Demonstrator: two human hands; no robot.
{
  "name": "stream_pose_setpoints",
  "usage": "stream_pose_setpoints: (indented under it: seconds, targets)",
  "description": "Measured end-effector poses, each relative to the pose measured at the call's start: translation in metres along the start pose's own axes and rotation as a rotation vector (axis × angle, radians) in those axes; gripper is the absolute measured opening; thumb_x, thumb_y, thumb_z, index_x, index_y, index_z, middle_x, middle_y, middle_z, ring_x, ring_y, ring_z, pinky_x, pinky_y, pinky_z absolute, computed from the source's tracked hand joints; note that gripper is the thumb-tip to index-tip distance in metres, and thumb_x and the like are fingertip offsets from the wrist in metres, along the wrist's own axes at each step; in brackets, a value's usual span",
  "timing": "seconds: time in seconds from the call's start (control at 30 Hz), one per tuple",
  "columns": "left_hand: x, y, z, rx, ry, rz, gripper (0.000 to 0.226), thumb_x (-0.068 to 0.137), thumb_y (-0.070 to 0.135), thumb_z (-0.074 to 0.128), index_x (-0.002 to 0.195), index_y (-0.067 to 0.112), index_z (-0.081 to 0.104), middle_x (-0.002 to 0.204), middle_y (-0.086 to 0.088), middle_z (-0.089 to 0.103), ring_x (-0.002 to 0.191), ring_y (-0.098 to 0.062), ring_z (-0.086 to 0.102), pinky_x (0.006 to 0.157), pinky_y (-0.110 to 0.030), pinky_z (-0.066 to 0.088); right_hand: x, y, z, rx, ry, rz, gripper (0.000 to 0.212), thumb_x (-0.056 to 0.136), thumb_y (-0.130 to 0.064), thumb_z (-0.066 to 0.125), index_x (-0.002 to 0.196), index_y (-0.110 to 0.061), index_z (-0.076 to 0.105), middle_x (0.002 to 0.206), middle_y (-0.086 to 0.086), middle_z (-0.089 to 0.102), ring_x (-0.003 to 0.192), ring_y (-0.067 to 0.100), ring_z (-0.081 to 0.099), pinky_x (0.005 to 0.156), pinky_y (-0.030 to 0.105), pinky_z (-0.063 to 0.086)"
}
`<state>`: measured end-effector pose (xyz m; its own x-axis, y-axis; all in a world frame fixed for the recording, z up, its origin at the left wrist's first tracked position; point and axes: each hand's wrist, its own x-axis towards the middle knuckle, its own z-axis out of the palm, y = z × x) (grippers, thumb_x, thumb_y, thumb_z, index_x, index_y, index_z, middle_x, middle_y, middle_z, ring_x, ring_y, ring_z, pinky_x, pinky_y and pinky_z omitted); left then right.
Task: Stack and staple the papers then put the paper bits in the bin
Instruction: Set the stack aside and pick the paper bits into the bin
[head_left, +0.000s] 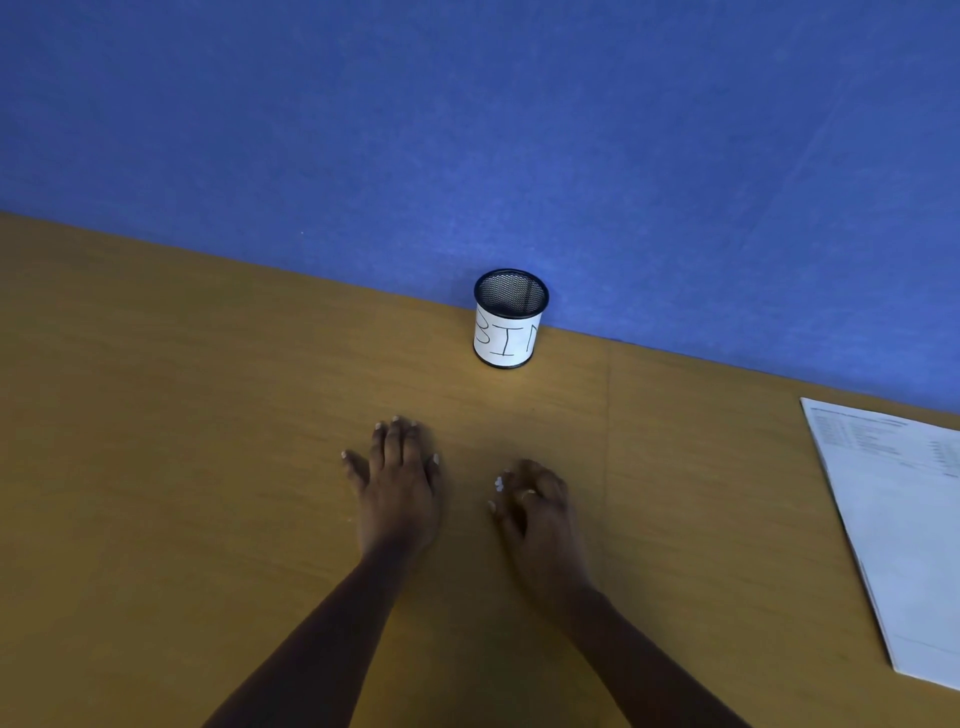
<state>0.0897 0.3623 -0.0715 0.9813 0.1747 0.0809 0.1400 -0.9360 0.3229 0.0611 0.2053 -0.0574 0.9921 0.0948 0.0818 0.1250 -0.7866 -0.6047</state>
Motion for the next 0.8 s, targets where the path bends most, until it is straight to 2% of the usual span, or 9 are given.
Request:
stream_pose_setpoints:
  seconds: [0.03, 0.1, 0.2, 0.27, 0.4, 0.5, 0.63, 0.8]
  targets:
    - [0.000, 0.000, 0.000, -0.003, 0.001, 0.001, 0.075, 0.084, 0.047, 0.000, 0.144, 0.011, 0.028, 0.153, -0.008, 0.027, 0.145, -0.023, 0.015, 0.113, -0.056, 0.006, 0.004, 0.001, -0.003, 0.026, 0.024, 0.009, 0.041, 0.089, -0.036, 0.052, 0.119, -0.009, 0.062, 0.132, 0.008, 0.053, 0.125, 0.022, 0.043, 0.100, 0.014, 0.025]
    - [0.001, 0.000, 0.001, -0.006, 0.000, 0.004, 0.079, 0.082, 0.048, -0.002, 0.144, 0.011, 0.029, 0.153, -0.008, 0.028, 0.145, -0.023, 0.016, 0.113, -0.056, 0.007, 0.012, 0.003, -0.009, 0.077, 0.019, 0.020, 0.031, 0.087, -0.021, 0.061, 0.114, -0.008, 0.065, 0.118, 0.007, 0.061, 0.115, 0.020, 0.048, 0.090, 0.008, 0.025]
    - [0.002, 0.000, 0.002, -0.001, 0.007, 0.000, 0.081, 0.081, 0.048, -0.002, 0.143, 0.009, 0.030, 0.152, -0.009, 0.030, 0.144, -0.024, 0.019, 0.112, -0.057, 0.008, 0.027, 0.008, -0.016, 0.155, -0.031, 0.018, 0.024, 0.079, -0.010, 0.070, 0.102, -0.003, 0.070, 0.106, 0.011, 0.066, 0.104, 0.023, 0.056, 0.085, 0.010, 0.032]
    - [0.001, -0.001, 0.002, 0.003, 0.011, -0.003, 0.079, 0.082, 0.048, -0.001, 0.142, 0.009, 0.033, 0.151, -0.010, 0.033, 0.143, -0.025, 0.021, 0.112, -0.057, 0.010, 0.036, 0.010, -0.021, 0.180, -0.098, 0.007, 0.024, 0.075, -0.009, 0.073, 0.099, -0.004, 0.072, 0.104, 0.010, 0.067, 0.098, 0.020, 0.059, 0.081, 0.014, 0.039]
    - [0.001, 0.001, 0.003, -0.019, 0.023, -0.002, 0.076, 0.083, 0.046, 0.005, 0.139, 0.007, 0.039, 0.148, -0.012, 0.038, 0.141, -0.028, 0.027, 0.111, -0.060, 0.013, 0.049, 0.013, -0.028, 0.197, -0.199, -0.015, 0.028, 0.070, -0.008, 0.078, 0.097, -0.004, 0.073, 0.096, 0.008, 0.066, 0.083, 0.012, 0.060, 0.070, 0.010, 0.043]
    - [0.001, 0.001, 0.003, -0.013, 0.013, -0.004, 0.079, 0.082, 0.047, 0.001, 0.141, 0.008, 0.035, 0.150, -0.011, 0.033, 0.143, -0.026, 0.022, 0.112, -0.058, 0.009, 0.051, 0.013, -0.027, 0.228, -0.208, -0.016, 0.024, 0.067, -0.005, 0.079, 0.091, -0.003, 0.074, 0.078, -0.007, 0.058, 0.066, -0.006, 0.059, 0.062, 0.002, 0.041]
    - [0.001, 0.000, 0.002, -0.020, 0.008, 0.004, 0.081, 0.080, 0.048, -0.003, 0.143, 0.009, 0.031, 0.152, -0.010, 0.030, 0.144, -0.026, 0.018, 0.112, -0.057, 0.007, 0.052, 0.012, -0.027, 0.234, -0.210, -0.024, 0.018, 0.067, -0.004, 0.079, 0.085, -0.003, 0.075, 0.071, -0.017, 0.052, 0.068, -0.017, 0.055, 0.059, 0.000, 0.038]
    - [0.001, 0.000, 0.003, 0.000, 0.001, -0.005, 0.081, 0.081, 0.048, -0.003, 0.143, 0.010, 0.032, 0.152, -0.009, 0.030, 0.144, -0.025, 0.019, 0.112, -0.057, 0.008, 0.054, 0.010, -0.026, 0.217, -0.226, -0.013, 0.017, 0.068, -0.006, 0.079, 0.084, -0.003, 0.075, 0.069, -0.017, 0.051, 0.066, -0.015, 0.054, 0.060, 0.001, 0.039]
